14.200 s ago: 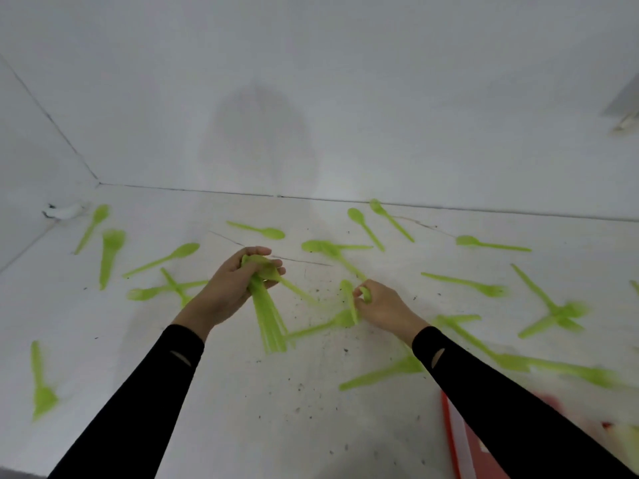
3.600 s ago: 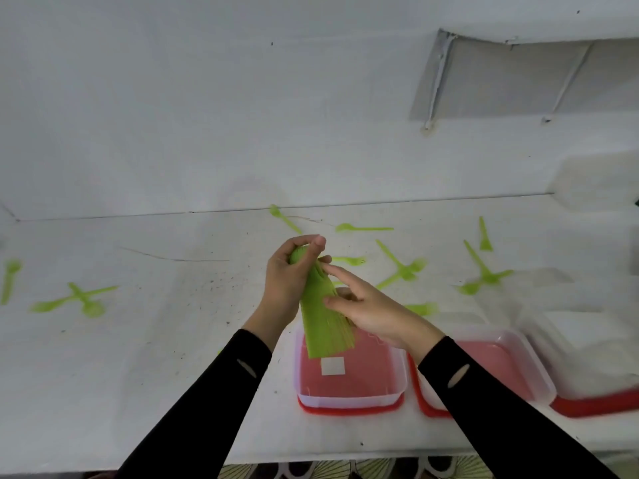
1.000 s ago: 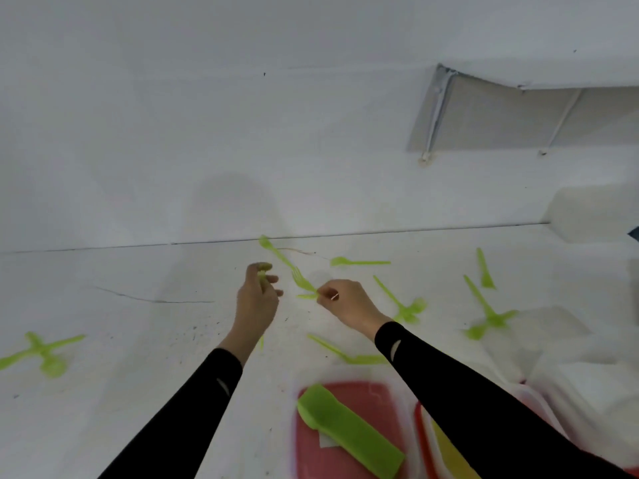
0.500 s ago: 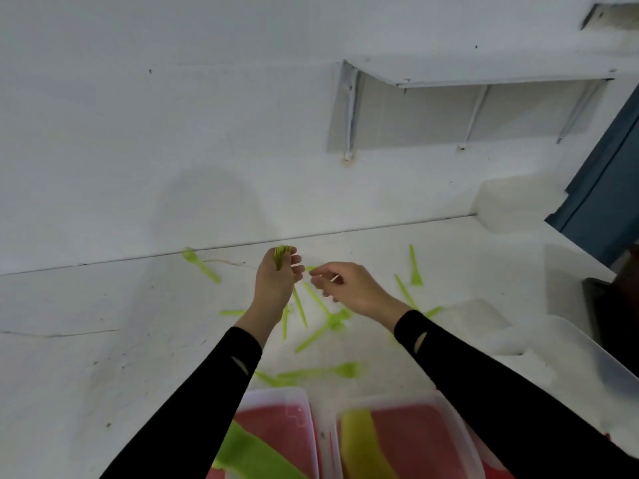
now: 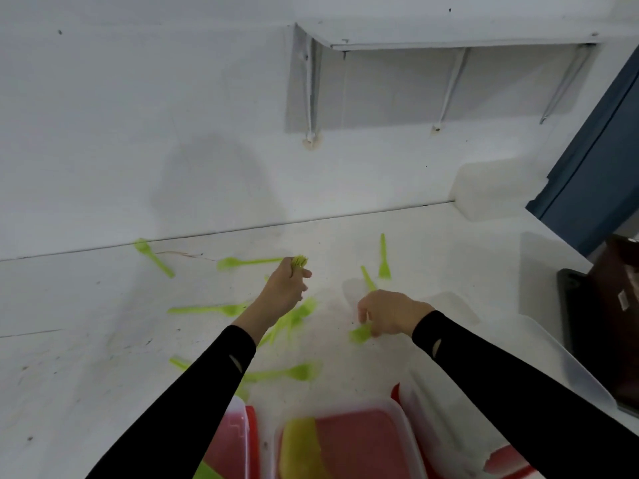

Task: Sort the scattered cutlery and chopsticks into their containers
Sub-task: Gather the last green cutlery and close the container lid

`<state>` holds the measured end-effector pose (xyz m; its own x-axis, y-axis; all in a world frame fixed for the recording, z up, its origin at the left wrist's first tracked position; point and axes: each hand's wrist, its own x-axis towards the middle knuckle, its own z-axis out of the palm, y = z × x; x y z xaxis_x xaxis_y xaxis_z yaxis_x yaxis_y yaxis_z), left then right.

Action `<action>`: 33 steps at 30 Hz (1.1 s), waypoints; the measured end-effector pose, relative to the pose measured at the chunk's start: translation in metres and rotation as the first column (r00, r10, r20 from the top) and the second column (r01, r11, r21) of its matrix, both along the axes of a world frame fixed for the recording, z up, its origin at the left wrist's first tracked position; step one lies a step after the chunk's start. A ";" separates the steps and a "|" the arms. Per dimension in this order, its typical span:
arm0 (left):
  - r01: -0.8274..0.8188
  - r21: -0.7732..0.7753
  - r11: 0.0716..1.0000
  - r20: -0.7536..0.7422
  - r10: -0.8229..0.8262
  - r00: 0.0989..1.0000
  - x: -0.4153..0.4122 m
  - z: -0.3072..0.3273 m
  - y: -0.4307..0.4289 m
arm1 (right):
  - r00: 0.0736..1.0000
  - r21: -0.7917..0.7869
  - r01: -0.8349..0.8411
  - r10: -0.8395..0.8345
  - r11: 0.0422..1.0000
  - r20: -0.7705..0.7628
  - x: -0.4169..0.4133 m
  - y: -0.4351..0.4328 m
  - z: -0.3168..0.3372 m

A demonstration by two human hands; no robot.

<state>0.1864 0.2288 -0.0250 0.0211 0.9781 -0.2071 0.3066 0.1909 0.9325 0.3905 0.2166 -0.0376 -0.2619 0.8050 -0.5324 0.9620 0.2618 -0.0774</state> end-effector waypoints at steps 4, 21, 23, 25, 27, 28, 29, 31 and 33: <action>0.029 0.016 0.999 0.130 -0.030 0.991 0.008 0.001 0.004 | 0.997 0.080 -0.067 0.063 0.995 0.045 0.002 0.005 -0.001; 0.037 0.071 0.997 0.352 -0.060 0.934 0.012 -0.014 0.004 | 0.360 -0.363 0.292 -0.453 0.885 -0.815 -0.039 0.016 0.029; -0.015 0.073 0.997 0.399 -0.015 0.917 0.009 -0.012 0.007 | 0.483 -0.224 0.346 -0.378 0.911 -0.790 -0.030 0.019 0.027; -0.076 0.083 0.994 0.428 0.033 0.903 0.003 -0.008 0.011 | 0.699 0.001 0.406 -0.309 0.914 -0.645 -0.014 0.024 0.022; -0.093 0.129 0.987 0.362 0.040 0.931 -0.006 -0.004 0.016 | 0.876 0.133 0.395 -0.330 0.909 -0.352 0.005 0.025 0.016; -0.085 0.153 0.984 0.314 0.033 0.949 -0.009 -0.003 0.018 | 0.916 0.143 0.379 -0.348 0.914 -0.199 0.013 0.024 0.014; -0.067 0.172 0.983 0.246 0.023 0.969 -0.013 -0.003 0.021 | 0.932 0.129 0.362 -0.354 0.923 -0.081 0.018 0.022 0.010; 0.018 0.190 0.982 0.063 -0.030 0.998 -0.019 -0.004 0.025 | 0.933 0.076 0.355 -0.358 0.932 0.026 0.024 0.018 0.003; 0.162 0.199 0.966 -0.175 -0.127 0.976 -0.026 -0.008 0.027 | 0.927 0.038 0.371 -0.372 0.928 0.039 0.025 0.015 -0.002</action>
